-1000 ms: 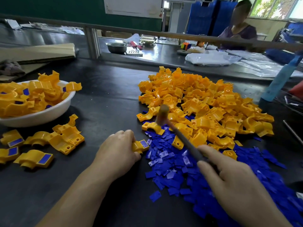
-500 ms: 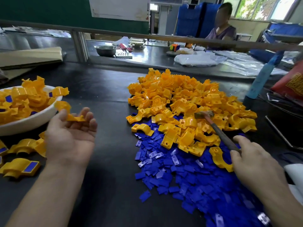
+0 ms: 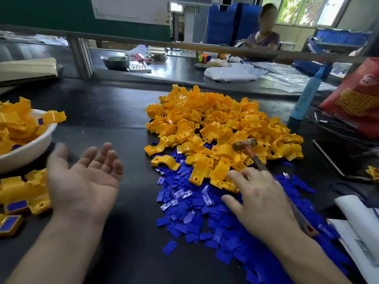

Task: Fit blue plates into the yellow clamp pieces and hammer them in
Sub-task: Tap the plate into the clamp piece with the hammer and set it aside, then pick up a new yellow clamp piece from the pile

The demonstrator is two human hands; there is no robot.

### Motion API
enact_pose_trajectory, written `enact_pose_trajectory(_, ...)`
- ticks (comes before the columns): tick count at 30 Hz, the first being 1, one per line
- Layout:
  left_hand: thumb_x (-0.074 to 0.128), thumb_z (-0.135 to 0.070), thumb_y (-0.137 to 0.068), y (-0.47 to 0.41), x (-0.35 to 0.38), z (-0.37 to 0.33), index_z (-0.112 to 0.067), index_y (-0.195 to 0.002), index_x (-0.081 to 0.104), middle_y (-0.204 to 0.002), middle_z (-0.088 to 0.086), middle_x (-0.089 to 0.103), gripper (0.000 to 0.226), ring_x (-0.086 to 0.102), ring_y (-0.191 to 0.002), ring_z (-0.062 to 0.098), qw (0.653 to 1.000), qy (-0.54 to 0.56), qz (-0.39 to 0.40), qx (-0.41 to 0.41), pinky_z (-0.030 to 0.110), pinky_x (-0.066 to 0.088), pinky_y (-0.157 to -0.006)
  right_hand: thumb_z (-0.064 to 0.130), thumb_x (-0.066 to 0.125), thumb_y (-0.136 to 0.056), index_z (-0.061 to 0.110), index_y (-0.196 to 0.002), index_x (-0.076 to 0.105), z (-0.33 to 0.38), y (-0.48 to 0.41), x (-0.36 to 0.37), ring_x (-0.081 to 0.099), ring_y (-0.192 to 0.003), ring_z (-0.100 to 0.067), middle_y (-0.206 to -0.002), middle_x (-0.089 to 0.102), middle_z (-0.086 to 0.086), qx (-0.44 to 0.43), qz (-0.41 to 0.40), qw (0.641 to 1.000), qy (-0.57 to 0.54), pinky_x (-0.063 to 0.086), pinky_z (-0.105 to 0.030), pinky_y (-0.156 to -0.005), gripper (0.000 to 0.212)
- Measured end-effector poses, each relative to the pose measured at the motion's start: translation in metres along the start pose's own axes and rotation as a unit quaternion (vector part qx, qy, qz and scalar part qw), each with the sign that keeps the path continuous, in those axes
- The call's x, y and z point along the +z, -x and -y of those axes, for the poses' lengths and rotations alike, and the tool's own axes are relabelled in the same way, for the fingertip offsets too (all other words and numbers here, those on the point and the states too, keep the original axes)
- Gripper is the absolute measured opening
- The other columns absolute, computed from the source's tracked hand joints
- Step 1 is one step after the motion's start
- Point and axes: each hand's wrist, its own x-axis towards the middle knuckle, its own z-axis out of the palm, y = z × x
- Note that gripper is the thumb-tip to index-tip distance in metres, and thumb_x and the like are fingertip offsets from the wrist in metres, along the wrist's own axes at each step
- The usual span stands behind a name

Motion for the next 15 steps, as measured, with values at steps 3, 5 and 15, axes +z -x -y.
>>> enact_pose_trajectory(3,0.047,-0.053,-0.093,0.018,0.012,0.017,-0.017,-0.101,0.059,-0.081,0.001,0.072,0.039,0.066,-0.067,0.013,0.99,-0.118,0.068,-0.022,0.027,0.05,-0.064,0.051,0.042,-0.093,0.039,-0.13,0.04,0.008,-0.001,0.006,0.044,-0.108,-0.017,-0.122,0.051,0.008,-0.027,-0.011,1.0,0.006,0.041,-0.033,-0.089,0.039)
enact_pose_trajectory(5,0.046,-0.049,-0.096,0.023,0.015,0.024,-0.017,-0.096,0.06,-0.077,0.001,0.07,0.035,0.064,-0.063,0.013,0.981,-0.164,0.093,-0.034,0.026,0.049,-0.061,0.046,0.037,-0.096,0.038,-0.127,0.047,0.009,-0.003,0.011,0.047,-0.101,-0.015,-0.114,0.057,0.01,-0.044,-0.028,0.999,0.008,0.042,-0.032,-0.085,0.033)
enact_pose_trajectory(15,0.061,-0.027,-0.095,0.03,0.018,0.056,-0.011,-0.102,0.063,-0.076,0.006,0.071,0.018,0.062,-0.055,0.013,0.912,-0.359,0.176,-0.087,0.023,0.049,-0.044,0.023,0.056,-0.092,0.021,-0.101,0.068,-0.01,-0.005,-0.002,0.055,-0.086,-0.007,-0.096,0.059,0.007,0.007,-0.18,0.961,-0.208,0.048,-0.018,-0.074,0.015)
